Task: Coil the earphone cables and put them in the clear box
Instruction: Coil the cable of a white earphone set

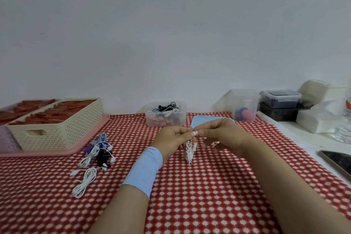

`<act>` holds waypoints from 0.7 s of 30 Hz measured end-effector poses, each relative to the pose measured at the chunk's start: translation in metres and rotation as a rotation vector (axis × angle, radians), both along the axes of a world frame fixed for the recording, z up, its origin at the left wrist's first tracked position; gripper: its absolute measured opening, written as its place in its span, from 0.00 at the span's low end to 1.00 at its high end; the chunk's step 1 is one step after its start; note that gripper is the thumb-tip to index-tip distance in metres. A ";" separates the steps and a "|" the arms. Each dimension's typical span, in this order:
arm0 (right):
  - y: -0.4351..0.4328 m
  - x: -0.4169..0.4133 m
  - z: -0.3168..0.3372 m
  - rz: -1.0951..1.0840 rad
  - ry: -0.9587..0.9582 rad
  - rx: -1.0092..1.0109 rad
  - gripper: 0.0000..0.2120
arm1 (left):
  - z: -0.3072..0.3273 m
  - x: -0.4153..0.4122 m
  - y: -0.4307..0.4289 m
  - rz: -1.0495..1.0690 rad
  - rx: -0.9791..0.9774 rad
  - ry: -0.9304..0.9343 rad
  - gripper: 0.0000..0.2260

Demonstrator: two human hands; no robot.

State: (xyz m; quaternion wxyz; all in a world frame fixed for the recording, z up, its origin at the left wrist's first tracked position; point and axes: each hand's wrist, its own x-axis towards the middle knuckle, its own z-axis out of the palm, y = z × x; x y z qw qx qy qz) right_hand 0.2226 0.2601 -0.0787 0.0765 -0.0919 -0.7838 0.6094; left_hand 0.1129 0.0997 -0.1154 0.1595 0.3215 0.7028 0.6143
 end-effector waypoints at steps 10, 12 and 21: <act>-0.007 -0.002 -0.003 -0.091 0.196 0.296 0.07 | 0.000 0.000 0.002 0.006 -0.024 -0.031 0.06; -0.007 -0.004 -0.004 -0.098 0.213 0.345 0.05 | 0.000 0.000 0.002 0.007 -0.048 -0.031 0.07; -0.006 -0.005 -0.005 -0.105 0.234 0.400 0.06 | 0.002 0.001 0.002 0.015 -0.057 -0.032 0.06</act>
